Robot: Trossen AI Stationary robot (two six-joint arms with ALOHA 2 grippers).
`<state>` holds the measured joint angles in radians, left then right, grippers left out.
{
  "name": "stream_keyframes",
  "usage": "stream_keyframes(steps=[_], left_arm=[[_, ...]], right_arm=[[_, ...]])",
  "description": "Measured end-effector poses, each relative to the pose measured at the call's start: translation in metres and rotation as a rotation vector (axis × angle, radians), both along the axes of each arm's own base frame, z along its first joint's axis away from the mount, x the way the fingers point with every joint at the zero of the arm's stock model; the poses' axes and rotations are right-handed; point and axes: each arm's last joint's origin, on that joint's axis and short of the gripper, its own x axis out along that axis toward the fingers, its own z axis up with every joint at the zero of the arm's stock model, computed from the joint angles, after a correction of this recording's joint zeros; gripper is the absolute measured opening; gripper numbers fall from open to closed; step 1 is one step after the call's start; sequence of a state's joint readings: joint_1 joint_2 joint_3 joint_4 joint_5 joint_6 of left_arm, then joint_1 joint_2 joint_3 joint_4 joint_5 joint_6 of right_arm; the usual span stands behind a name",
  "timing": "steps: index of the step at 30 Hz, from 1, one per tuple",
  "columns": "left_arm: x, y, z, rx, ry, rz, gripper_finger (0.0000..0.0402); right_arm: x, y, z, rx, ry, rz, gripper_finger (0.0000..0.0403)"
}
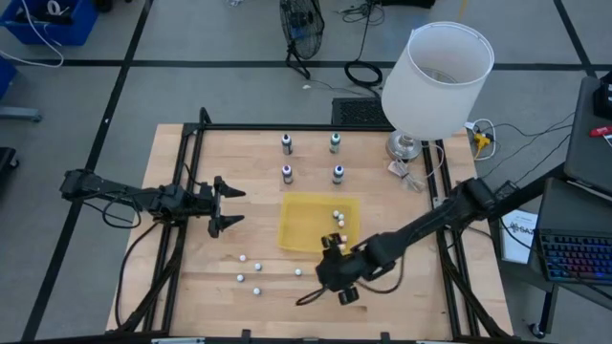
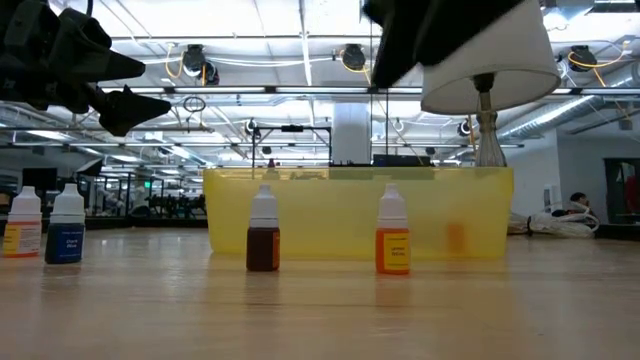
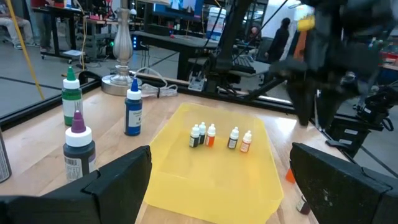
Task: Pick & Place food coloring
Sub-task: Put the small yellow food coloring bottle into the yellow container
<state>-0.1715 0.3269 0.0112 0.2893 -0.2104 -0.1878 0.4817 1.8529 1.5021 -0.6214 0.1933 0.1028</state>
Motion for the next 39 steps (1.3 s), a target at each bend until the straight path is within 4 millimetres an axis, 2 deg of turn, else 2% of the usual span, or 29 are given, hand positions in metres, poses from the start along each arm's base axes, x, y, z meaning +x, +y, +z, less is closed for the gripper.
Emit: stream_keyframes(steps=[5, 13, 20, 30, 39], left_arm=[[0.0, 0.0, 0.0, 0.0, 0.0, 0.0, 0.0379], [0.0, 0.0, 0.0, 0.0, 0.0, 0.0, 0.0379], [0.0, 0.0, 0.0, 0.0, -0.002, 0.0, 0.0379], [0.0, 0.0, 0.0, 0.0, 0.001, 0.0, 0.0379], [0.0, 0.0, 0.0, 0.0, 0.001, 0.0, 0.0379]], right_arm=[[0.014, -0.01, -0.033, -0.046, 0.098, -0.012, 0.02], [0.028, -0.018, -0.059, 0.004, 0.154, 0.002, 0.0197], [0.027, -0.019, -0.061, 0.002, 0.153, -0.004, 0.0197], [0.027, 0.007, -0.054, 0.039, 0.031, 0.063, 0.0196], [0.031, -0.01, -0.072, 0.028, -0.033, 0.044, 0.0196]])
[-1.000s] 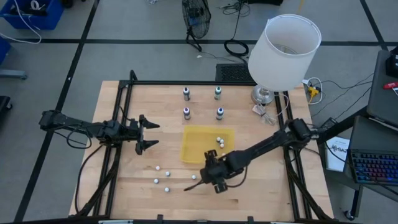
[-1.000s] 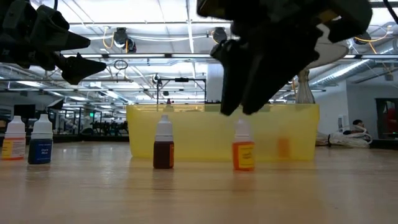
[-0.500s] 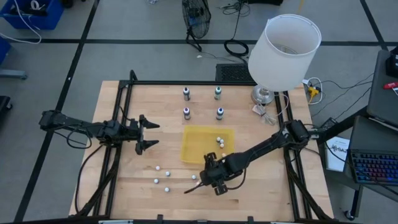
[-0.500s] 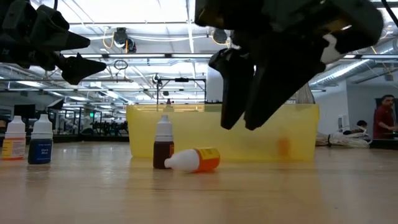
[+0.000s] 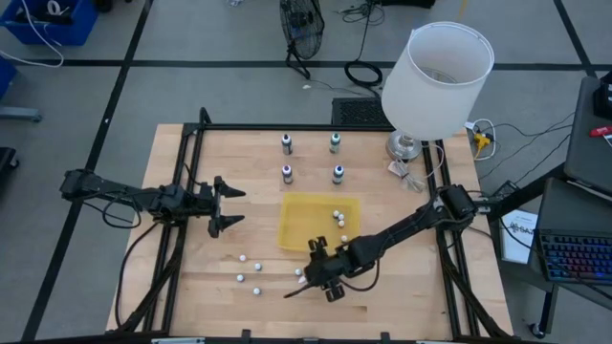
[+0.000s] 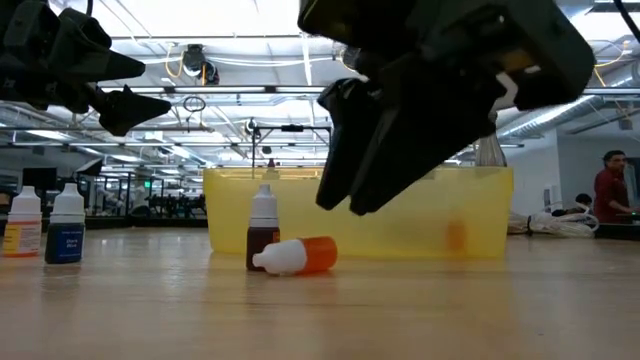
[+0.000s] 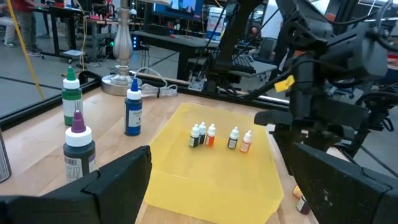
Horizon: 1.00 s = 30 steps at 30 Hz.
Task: Pick & Place food coloring
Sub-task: Put the small yellow food coloring bottle into the yellow container
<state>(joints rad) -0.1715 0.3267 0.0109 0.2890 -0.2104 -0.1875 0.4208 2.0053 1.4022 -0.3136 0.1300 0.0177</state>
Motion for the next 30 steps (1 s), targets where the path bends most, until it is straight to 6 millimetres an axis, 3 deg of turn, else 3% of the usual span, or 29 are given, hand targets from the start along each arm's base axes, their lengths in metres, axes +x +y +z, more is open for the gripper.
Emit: stream_keyframes(steps=[9, 15, 24, 30], left_arm=[[0.0, 0.0, 0.0, 0.0, 0.0, 0.0, 0.0379], [0.0, 0.0, 0.0, 0.0, 0.0, 0.0, 0.0379], [0.0, 0.0, 0.0, 0.0, 0.001, 0.0, 0.0379], [0.0, 0.0, 0.0, 0.0, 0.0, 0.0, 0.0379]], right_arm=[[0.001, 0.001, -0.012, 0.054, -0.059, 0.016, 0.0196], [0.006, 0.003, -0.033, 0.043, -0.041, 0.021, 0.0196], [0.008, 0.003, -0.037, 0.047, -0.052, 0.016, 0.0196], [0.008, 0.003, -0.038, 0.074, -0.042, -0.024, 0.0157]])
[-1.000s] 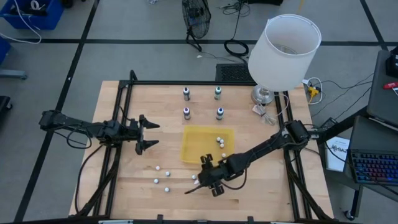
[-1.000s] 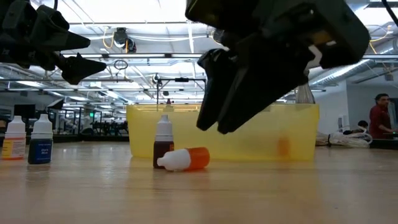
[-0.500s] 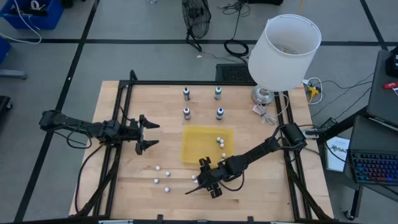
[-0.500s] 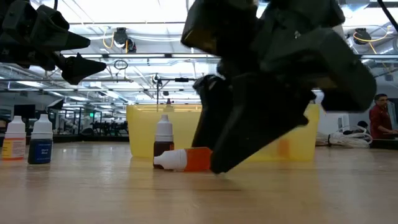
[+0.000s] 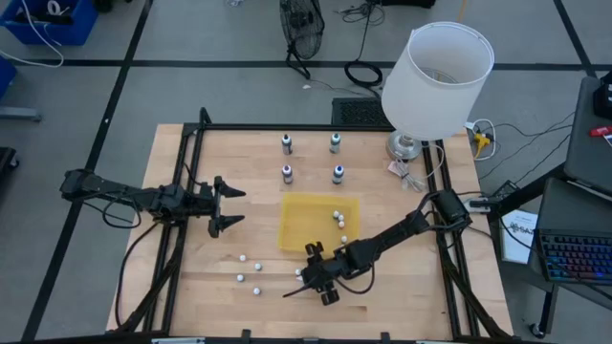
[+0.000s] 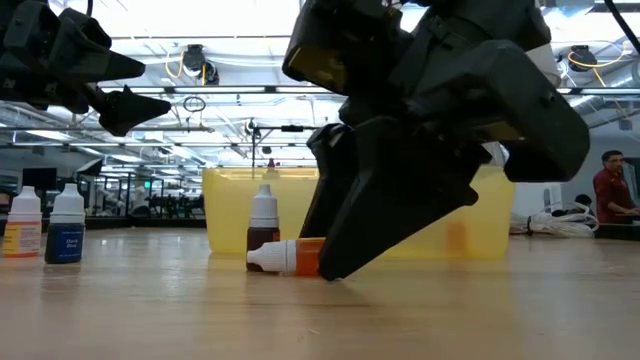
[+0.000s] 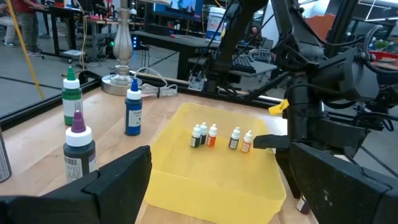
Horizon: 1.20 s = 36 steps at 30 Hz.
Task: Pick & Place food coloring
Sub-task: Put the small yellow food coloring bottle into the yellow container
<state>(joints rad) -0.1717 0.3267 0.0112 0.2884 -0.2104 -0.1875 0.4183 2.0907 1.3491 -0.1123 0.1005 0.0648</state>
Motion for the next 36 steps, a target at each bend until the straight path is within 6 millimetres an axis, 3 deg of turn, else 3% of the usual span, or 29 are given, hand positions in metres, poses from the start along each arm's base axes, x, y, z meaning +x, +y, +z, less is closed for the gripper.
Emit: stream_keyframes(steps=[7, 15, 21, 26, 31, 36], left_arm=[[0.0, 0.0, 0.0, 0.0, 0.001, 0.0, 0.0379], [0.0, 0.0, 0.0, 0.0, 0.0, 0.0, 0.0379], [0.0, 0.0, 0.0, 0.0, 0.0, 0.0, 0.0379], [0.0, 0.0, 0.0, 0.0, -0.001, 0.0, 0.0379], [0.0, 0.0, 0.008, 0.008, -0.08, 0.012, 0.0379], [-0.001, 0.001, 0.017, 0.064, -0.175, 0.036, 0.0379]], right_arm=[[0.001, 0.001, 0.0, 0.018, -0.011, -0.023, 0.004], [-0.008, 0.01, 0.009, 0.015, 0.001, 0.005, 0.0039], [-0.028, 0.022, 0.055, 0.057, -0.033, 0.021, 0.0039], [-0.037, 0.029, 0.089, 0.063, -0.158, 0.03, 0.0039], [-0.033, 0.024, 0.097, -0.005, -0.25, 0.016, 0.0039], [-0.021, 0.007, 0.102, -0.068, -0.324, -0.024, 0.0039]])
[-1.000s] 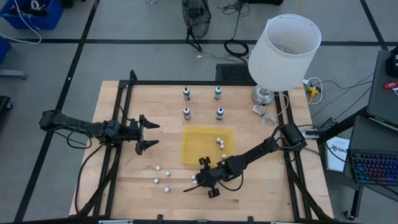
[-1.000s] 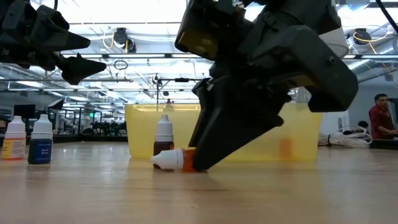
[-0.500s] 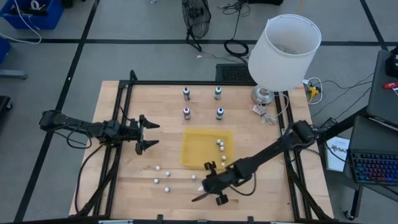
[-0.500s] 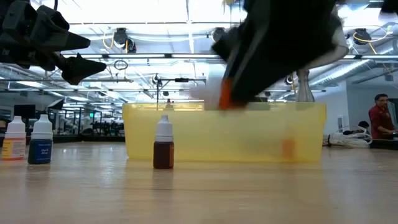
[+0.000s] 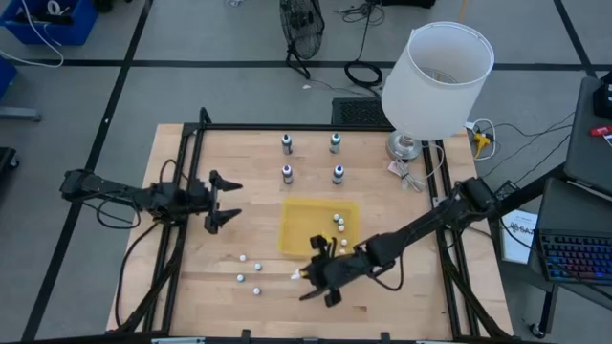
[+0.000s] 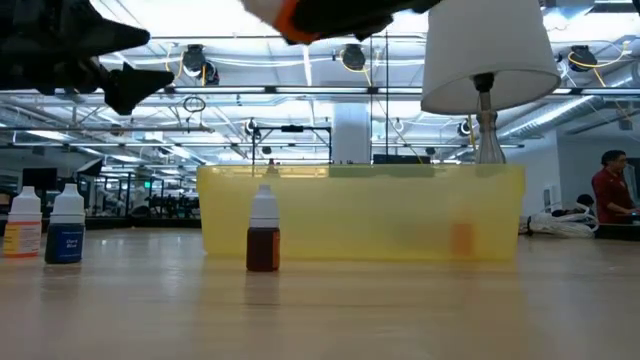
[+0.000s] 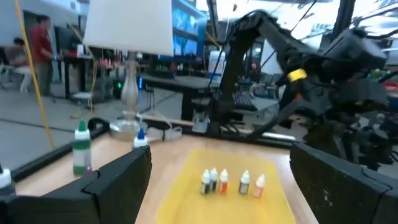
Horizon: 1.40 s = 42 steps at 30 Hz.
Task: Pick & Place food coloring
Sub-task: Put the small yellow food coloring bottle into the yellow container
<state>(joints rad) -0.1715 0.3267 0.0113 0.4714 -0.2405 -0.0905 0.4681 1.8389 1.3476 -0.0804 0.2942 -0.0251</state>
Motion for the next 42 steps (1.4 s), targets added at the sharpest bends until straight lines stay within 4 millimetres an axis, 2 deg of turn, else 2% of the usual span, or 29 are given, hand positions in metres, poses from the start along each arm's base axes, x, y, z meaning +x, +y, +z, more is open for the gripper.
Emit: stream_keyframes(steps=[6, 10, 13, 17, 21, 28, 33, 38, 42], left_arm=[[-0.001, 0.005, 0.001, -0.078, -0.014, 0.162, 0.0379], [-0.001, 0.005, -0.002, 0.002, 0.023, 0.182, 0.0379], [0.0, 0.004, 0.0, 0.017, 0.034, 0.135, 0.0379], [0.008, 0.0, 0.0, 0.097, 0.187, 0.121, 0.0379], [0.027, -0.004, 0.008, 0.153, 0.355, 0.144, 0.0379], [0.075, -0.024, 0.022, 0.3, 0.493, 0.059, 0.0379], [0.103, -0.043, 0.023, 0.368, 0.547, 0.004, 0.0379], [0.12, -0.058, 0.026, 0.421, 0.567, -0.04, 0.0379], [0.128, -0.063, 0.03, 0.429, 0.56, -0.029, 0.0378]], right_arm=[[0.017, -0.03, 0.006, -0.047, -0.073, -0.058, 0.0039], [0.025, -0.053, 0.005, -0.06, -0.072, -0.112, 0.0039], [0.028, -0.07, 0.0, -0.064, -0.083, -0.149, 0.0039], [0.03, -0.089, -0.008, -0.068, -0.073, -0.191, 0.0039], [0.03, -0.103, -0.015, -0.058, -0.101, -0.223, 0.0039], [0.034, -0.11, -0.012, -0.008, -0.143, -0.182, 0.0039], [0.035, -0.11, -0.01, -0.027, -0.169, -0.168, 0.0039], [0.035, -0.113, -0.01, -0.034, -0.169, -0.17, 0.0039], [0.035, -0.113, -0.01, -0.037, -0.169, -0.169, 0.0039]])
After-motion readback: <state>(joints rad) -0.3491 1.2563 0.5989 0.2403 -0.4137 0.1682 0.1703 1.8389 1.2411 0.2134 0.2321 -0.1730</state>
